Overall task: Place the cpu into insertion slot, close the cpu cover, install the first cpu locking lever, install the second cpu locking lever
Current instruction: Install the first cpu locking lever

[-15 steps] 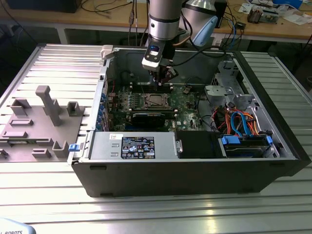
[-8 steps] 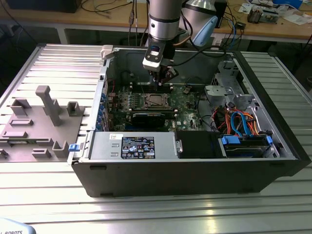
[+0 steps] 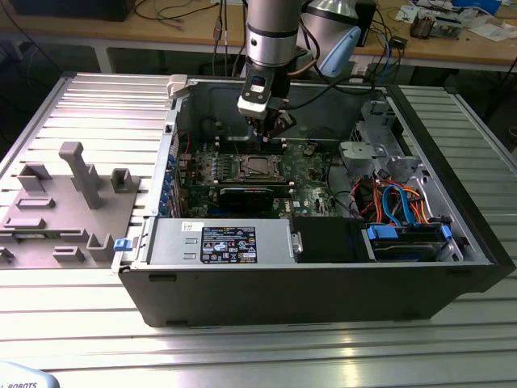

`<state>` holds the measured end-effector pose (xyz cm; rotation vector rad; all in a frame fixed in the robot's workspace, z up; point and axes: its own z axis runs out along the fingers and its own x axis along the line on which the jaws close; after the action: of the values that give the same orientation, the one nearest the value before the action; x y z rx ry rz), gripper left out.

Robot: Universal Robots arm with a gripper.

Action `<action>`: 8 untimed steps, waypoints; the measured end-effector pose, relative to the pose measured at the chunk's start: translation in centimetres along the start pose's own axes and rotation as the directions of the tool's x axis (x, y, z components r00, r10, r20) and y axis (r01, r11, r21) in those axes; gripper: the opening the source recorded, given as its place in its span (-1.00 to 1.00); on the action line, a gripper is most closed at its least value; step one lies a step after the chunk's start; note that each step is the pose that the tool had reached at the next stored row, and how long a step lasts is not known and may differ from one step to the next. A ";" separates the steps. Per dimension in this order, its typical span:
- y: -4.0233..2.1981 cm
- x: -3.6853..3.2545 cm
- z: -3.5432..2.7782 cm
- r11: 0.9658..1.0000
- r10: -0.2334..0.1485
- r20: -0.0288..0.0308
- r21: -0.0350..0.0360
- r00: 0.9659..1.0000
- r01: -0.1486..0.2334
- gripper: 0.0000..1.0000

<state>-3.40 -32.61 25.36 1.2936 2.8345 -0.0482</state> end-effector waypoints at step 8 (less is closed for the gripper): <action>0.00 0.00 0.00 1.000 -0.020 0.000 -0.001 1.000 0.020 -0.79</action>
<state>-3.40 -32.61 25.36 1.2644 2.8473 -0.0478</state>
